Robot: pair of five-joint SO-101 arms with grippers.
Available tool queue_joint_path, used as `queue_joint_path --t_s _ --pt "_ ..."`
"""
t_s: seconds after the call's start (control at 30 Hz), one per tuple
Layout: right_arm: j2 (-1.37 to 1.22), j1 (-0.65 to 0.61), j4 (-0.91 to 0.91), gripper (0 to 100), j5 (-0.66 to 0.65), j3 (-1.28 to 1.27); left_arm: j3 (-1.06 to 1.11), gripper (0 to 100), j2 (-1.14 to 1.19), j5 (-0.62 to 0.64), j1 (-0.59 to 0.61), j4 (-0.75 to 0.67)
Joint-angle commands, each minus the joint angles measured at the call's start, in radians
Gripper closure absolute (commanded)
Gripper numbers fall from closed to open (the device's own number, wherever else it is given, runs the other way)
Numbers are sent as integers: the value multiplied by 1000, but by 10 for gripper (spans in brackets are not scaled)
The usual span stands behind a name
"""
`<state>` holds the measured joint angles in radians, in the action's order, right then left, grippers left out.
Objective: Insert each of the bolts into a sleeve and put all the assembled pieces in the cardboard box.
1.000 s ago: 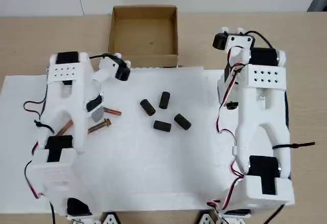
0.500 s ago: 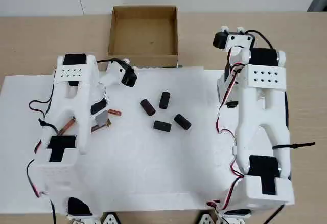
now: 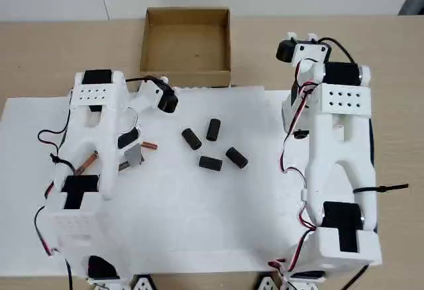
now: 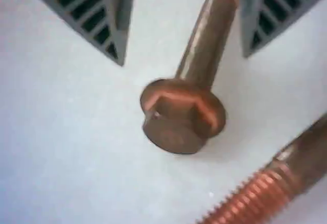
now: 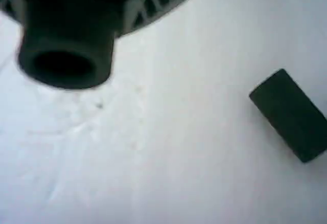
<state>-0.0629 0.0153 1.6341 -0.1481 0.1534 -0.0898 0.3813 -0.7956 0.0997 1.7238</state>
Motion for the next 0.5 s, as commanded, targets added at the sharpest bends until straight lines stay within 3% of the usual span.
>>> queue_joint_path --t_s 0.0,0.3,0.47 --pt "54 2 -12 995 -9 6 8 855 6 -5 -3 6" --pt "56 7 -4 995 -9 6 8 857 118 -5 3 -58" --pt "56 2 -4 995 -9 6 7 953 137 -5 3 -78"
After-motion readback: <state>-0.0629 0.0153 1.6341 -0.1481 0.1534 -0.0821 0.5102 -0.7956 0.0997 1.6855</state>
